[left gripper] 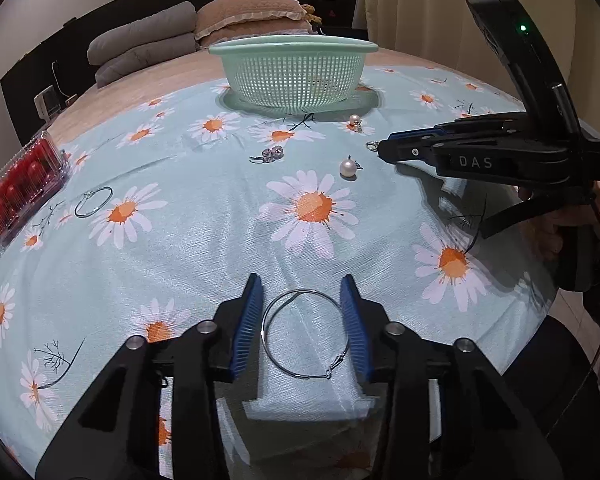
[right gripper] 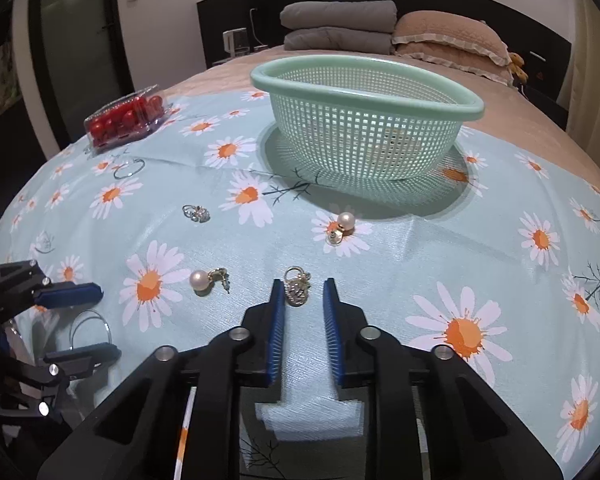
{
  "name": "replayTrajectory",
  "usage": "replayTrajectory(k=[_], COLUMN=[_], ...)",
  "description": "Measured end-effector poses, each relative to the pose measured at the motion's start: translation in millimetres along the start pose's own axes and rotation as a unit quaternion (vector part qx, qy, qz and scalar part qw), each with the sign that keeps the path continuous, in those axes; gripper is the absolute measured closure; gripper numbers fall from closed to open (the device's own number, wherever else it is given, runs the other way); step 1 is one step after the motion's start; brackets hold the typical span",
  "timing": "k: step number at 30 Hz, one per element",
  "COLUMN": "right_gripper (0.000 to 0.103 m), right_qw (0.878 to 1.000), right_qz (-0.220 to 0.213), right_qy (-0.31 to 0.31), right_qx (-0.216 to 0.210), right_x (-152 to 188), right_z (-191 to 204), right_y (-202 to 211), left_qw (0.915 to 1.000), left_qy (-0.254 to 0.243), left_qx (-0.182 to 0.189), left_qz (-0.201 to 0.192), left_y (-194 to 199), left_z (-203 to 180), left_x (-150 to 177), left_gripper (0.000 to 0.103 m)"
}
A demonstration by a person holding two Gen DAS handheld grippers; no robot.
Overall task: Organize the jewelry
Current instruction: 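Grasp the silver bangle with the left tool while the right tool grasps a pendant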
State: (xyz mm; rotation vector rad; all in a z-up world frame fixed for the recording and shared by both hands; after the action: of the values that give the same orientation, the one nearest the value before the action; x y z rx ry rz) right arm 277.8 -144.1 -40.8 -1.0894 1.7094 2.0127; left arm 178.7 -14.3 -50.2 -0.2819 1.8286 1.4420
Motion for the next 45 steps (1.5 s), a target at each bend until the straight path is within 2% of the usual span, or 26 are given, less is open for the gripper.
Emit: replayTrajectory(k=[2, 4, 5, 8, 17, 19, 24, 25, 27, 28, 29, 30, 31, 33, 35, 36, 41, 43, 44, 45], right_gripper=[0.093, 0.093, 0.093, 0.094, 0.098, 0.098, 0.098, 0.097, 0.094, 0.093, 0.086, 0.071, 0.064, 0.053, 0.046, 0.045, 0.045, 0.045, 0.046, 0.052], right_qw=[1.000, 1.000, 1.000, 0.999, 1.000, 0.999, 0.999, 0.999, 0.999, 0.999, 0.999, 1.000, 1.000, 1.000, 1.000, 1.000, 1.000, 1.000, 1.000, 0.999], right_qz=[0.003, 0.005, 0.005, 0.005, -0.008, -0.013, -0.017, -0.017, -0.018, -0.015, -0.012, -0.011, -0.013, -0.017, -0.012, -0.011, 0.002, 0.012, 0.018, 0.021], right_qy=[-0.005, -0.003, -0.006, -0.024, -0.016, -0.017, -0.019, -0.019, -0.020, -0.022, -0.024, -0.024, -0.023, -0.016, -0.010, -0.005, 0.005, 0.005, 0.003, 0.005], right_qx=[-0.005, -0.006, -0.010, -0.028, -0.025, -0.024, -0.022, -0.023, -0.018, -0.019, -0.020, -0.016, -0.013, -0.013, -0.010, -0.009, -0.002, 0.010, 0.013, 0.023], right_x=[0, 0, 0, 0, -3, -4, -5, -4, -3, -2, -2, -1, 0, 1, 2, 3, 5, 6, 7, 8], right_z=[-1, 0, 0, -1, -1, -3, -5, -4, -4, -5, -6, -6, -6, -4, -1, 0, 8, 8, 9, 10], right_y=[1, 3, 4, 11, 35, 41, 46, 46, 46, 45, 44, 43, 43, 42, 38, 36, 21, 14, 11, 8], left_qw=[1.0000, 0.9997, 0.9991, 0.9989, 0.9990, 0.9987, 0.9996, 0.9997, 0.9999, 0.9999, 0.9999, 0.9999, 0.9999, 0.9998, 0.9999, 0.9999, 0.9999, 0.9995, 0.9994, 0.9993], left_qy=[0.007, 0.019, 0.029, 0.033, 0.034, 0.036, 0.020, 0.016, 0.012, 0.012, 0.013, 0.014, 0.015, 0.016, 0.010, 0.007, 0.001, 0.000, 0.008, 0.021], left_qx=[0.005, 0.015, 0.026, 0.027, 0.025, 0.034, 0.020, 0.015, 0.009, 0.006, 0.002, -0.001, 0.000, 0.005, 0.006, 0.009, 0.007, -0.015, -0.016, -0.012], left_qz=[0.003, 0.009, 0.013, 0.017, 0.012, 0.014, 0.009, 0.007, 0.007, 0.007, 0.004, -0.002, -0.006, -0.006, -0.004, 0.000, 0.012, 0.027, 0.030, 0.028], left_y=[1, 2, 2, 4, 17, 19, 24, 25, 26, 26, 27, 29, 30, 30, 28, 26, 14, 6, 3, 3], left_z=[2, 4, 5, 5, 3, 2, -4, -5, -5, -5, -5, -4, -3, -4, -6, -8, -14, -12, -9, -7], left_x=[0, 1, 1, 2, -4, -5, -5, -5, -4, -3, -3, -4, -4, -4, -3, -2, 2, 5, 6, 6], left_gripper=[0.072, 0.095, 0.100, 0.101, 0.103, 0.103, 0.103, 0.102, 0.089, 0.075, 0.057, 0.050, 0.046, 0.043, 0.035, 0.035, 0.035, 0.036, 0.038, 0.042])
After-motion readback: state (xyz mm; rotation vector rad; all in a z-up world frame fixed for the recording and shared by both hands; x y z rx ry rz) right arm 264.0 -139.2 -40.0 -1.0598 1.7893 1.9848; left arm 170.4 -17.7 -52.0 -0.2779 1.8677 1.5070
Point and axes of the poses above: each gripper's, at about its wrist camera, not at the fingertips, and y roughly against the way its jaws point, z to its left, x to its underside, the point moved 5 cm from there along -y, roughly the way its jaws point, and after that the axes turned 6 degrees about x, right-handed, at the moved point
